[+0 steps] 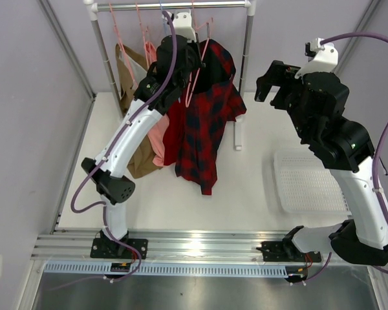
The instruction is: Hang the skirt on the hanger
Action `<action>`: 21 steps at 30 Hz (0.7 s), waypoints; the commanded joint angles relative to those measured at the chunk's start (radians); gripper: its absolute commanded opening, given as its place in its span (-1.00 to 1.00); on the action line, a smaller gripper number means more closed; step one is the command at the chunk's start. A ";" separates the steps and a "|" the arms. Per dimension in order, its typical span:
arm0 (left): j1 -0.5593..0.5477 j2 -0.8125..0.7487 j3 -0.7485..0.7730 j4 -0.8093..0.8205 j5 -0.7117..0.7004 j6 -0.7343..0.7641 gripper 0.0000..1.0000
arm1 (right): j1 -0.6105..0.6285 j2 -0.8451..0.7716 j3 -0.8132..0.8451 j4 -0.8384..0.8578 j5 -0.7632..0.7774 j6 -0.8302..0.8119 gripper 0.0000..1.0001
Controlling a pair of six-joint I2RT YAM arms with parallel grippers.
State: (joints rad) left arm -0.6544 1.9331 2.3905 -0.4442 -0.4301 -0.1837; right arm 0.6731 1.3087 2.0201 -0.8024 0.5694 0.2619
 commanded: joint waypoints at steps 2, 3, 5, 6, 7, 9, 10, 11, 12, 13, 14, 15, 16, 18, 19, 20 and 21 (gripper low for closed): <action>0.039 0.007 0.076 0.176 0.051 -0.016 -1.00 | -0.026 -0.029 -0.041 0.025 -0.039 0.022 0.90; 0.044 0.016 0.088 0.174 0.059 -0.017 -1.00 | -0.029 -0.034 -0.047 0.028 -0.048 0.028 0.90; 0.059 0.047 0.122 0.162 0.057 -0.031 -1.00 | -0.040 -0.043 -0.066 0.035 -0.057 0.028 0.89; 0.067 0.052 0.124 0.162 0.060 -0.037 -1.00 | -0.044 -0.045 -0.069 0.035 -0.062 0.031 0.90; 0.073 0.056 0.121 0.160 0.065 -0.052 -1.00 | -0.047 -0.048 -0.075 0.038 -0.069 0.030 0.90; 0.087 0.069 0.121 0.160 0.064 -0.062 -1.00 | -0.056 -0.049 -0.081 0.043 -0.077 0.028 0.90; 0.090 0.075 0.119 0.163 0.063 -0.069 -1.00 | -0.061 -0.052 -0.083 0.043 -0.086 0.027 0.90; 0.096 0.082 0.116 0.168 0.074 -0.071 -1.00 | -0.069 -0.054 -0.089 0.046 -0.091 0.027 0.90; 0.098 0.089 0.116 0.173 0.071 -0.074 -1.00 | -0.072 -0.054 -0.092 0.046 -0.094 0.027 0.90; 0.099 0.093 0.111 0.173 0.068 -0.085 -1.00 | -0.075 -0.054 -0.092 0.046 -0.101 0.027 0.90; 0.104 0.099 0.119 0.171 0.085 -0.091 -1.00 | -0.076 -0.055 -0.099 0.048 -0.103 0.028 0.90; 0.107 0.110 0.121 0.168 0.093 -0.097 -1.00 | -0.081 -0.055 -0.104 0.049 -0.106 0.027 0.90; 0.107 0.115 0.122 0.162 0.097 -0.102 -1.00 | -0.084 -0.057 -0.109 0.052 -0.112 0.030 0.90; 0.108 0.125 0.119 0.153 0.103 -0.102 -1.00 | -0.089 -0.063 -0.124 0.057 -0.117 0.031 0.90; 0.110 0.135 0.119 0.141 0.103 -0.105 -1.00 | -0.089 -0.066 -0.130 0.061 -0.120 0.033 0.90; 0.114 0.141 0.118 0.133 0.106 -0.106 -1.00 | -0.090 -0.066 -0.135 0.063 -0.124 0.037 0.90; 0.117 0.144 0.119 0.127 0.116 -0.111 -1.00 | -0.092 -0.069 -0.142 0.063 -0.128 0.039 0.90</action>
State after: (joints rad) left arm -0.5537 2.0758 2.4481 -0.3836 -0.3420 -0.2657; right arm 0.5884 1.2648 1.8900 -0.7799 0.4648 0.2886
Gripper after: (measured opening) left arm 0.028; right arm 0.949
